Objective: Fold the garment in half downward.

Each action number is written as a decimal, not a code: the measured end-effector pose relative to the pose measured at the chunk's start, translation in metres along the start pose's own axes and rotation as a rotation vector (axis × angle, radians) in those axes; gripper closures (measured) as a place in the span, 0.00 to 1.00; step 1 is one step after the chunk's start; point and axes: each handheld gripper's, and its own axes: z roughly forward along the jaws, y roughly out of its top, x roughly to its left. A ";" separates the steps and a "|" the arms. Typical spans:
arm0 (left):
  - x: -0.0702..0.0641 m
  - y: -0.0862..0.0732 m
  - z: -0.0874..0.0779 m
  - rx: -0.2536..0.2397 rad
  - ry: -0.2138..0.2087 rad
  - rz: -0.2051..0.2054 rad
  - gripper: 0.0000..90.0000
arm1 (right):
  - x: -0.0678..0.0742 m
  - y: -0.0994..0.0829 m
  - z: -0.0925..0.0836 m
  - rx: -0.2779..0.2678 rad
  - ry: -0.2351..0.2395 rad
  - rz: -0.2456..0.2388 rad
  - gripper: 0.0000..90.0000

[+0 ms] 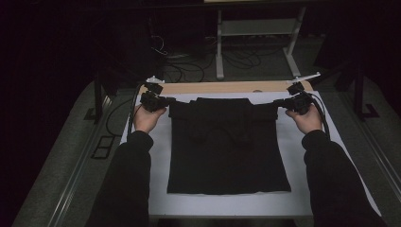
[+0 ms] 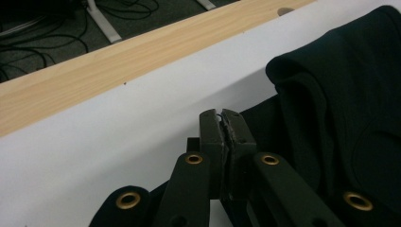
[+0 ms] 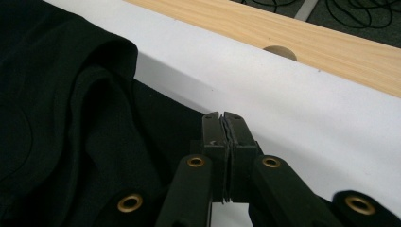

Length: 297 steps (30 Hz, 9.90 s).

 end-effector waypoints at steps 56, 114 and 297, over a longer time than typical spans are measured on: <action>-0.032 -0.024 0.021 -0.072 -0.258 -0.149 0.00 | 0.045 -0.015 0.017 -0.028 0.131 0.012 0.00; -0.057 -0.047 0.046 0.071 -0.345 -0.095 0.22 | 0.091 -0.032 0.058 0.075 0.297 -0.078 0.26; -0.145 -0.156 -0.064 0.196 -0.497 0.172 0.77 | 0.155 -0.150 -0.057 0.210 0.495 -0.204 0.73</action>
